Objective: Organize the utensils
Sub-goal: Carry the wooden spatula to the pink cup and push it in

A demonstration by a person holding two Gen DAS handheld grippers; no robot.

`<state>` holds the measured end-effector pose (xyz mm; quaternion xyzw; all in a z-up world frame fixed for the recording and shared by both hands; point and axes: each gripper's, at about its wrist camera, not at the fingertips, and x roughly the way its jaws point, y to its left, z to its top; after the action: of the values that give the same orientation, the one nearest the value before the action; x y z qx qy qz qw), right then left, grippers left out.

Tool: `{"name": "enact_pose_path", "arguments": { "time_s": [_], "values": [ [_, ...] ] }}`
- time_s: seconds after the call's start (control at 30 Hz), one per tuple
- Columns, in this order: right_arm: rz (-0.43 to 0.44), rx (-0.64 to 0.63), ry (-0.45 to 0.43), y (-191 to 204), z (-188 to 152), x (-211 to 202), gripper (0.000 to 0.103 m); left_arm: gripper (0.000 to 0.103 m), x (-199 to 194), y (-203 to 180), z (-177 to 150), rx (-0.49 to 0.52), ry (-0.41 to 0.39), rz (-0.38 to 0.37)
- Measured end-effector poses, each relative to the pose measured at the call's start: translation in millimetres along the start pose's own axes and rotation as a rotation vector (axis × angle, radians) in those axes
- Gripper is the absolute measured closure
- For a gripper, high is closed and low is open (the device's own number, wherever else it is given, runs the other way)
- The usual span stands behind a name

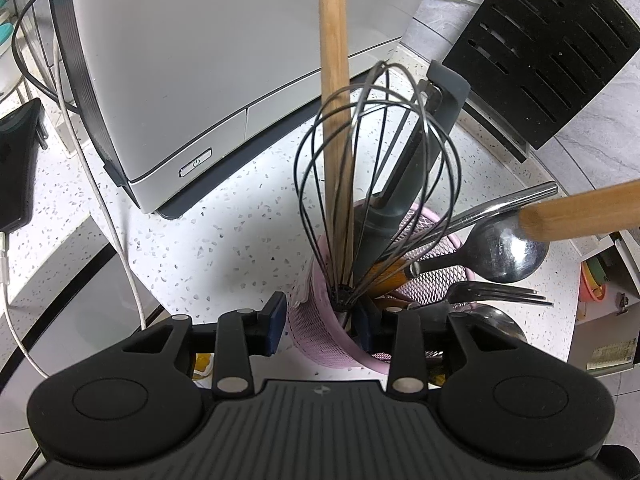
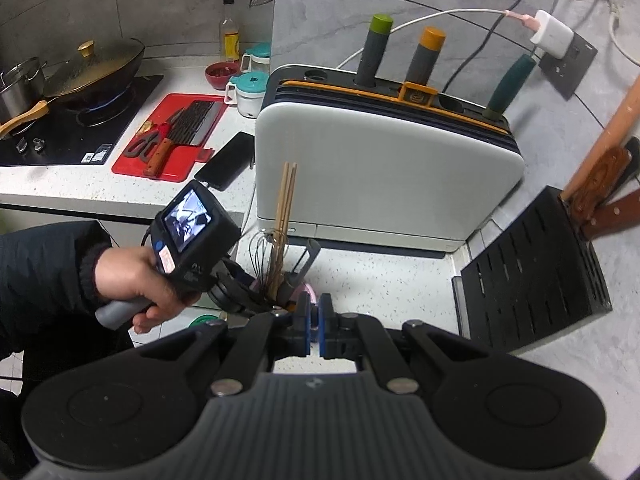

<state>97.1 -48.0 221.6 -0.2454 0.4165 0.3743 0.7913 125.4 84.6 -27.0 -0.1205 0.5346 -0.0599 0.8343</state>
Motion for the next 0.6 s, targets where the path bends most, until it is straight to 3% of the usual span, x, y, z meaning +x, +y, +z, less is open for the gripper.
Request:
{"name": "enact_pose_path", "arguments": {
  "time_s": [0.23, 0.6],
  "values": [
    [0.035, -0.02, 0.012, 7, 12, 22, 0.103, 0.061, 0, 1, 0, 0.002, 0.0, -0.003],
    [0.057, -0.072, 0.1, 20, 18, 73, 0.103, 0.061, 0, 1, 0, 0.005, 0.001, -0.008]
  ]
}}
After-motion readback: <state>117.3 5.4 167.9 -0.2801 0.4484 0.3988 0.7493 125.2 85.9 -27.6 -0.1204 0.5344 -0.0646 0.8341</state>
